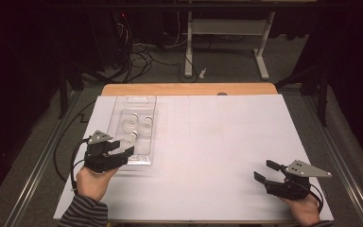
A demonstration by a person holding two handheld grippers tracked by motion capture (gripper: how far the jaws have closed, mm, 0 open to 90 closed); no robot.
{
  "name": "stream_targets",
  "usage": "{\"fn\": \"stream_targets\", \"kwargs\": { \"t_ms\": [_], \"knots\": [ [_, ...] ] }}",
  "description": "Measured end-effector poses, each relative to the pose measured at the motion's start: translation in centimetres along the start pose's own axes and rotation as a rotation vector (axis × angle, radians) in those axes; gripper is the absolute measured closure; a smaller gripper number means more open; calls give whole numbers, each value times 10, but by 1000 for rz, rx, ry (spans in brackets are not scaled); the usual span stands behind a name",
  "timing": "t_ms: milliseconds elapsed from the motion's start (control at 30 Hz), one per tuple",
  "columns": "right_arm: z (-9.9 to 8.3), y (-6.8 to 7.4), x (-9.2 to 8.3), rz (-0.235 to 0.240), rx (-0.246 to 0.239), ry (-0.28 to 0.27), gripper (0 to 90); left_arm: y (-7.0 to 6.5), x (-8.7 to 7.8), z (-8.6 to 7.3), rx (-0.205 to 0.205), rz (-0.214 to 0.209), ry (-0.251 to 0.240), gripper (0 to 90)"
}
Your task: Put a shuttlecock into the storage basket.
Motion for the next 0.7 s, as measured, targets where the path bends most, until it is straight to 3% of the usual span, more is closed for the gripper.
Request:
{"fn": "stream_targets", "kwargs": {
  "t_ms": [367,700],
  "knots": [
    [0,0,0,0,2,1,319,5,-14,-9,-15,15,-43,405],
    [-1,1,1,2,-3,9,319,6,-19,-18,-24,13,-53,405]
  ]
}}
Point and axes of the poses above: each handheld gripper's, and its own axes: x roughly forward along the jaws, z roughly out of its top, y roughly to its left, the point moved 10 cm from there along x, roughly forward along the jaws, and after that the axes turned 1 degree about x, right-handed, at the moved point
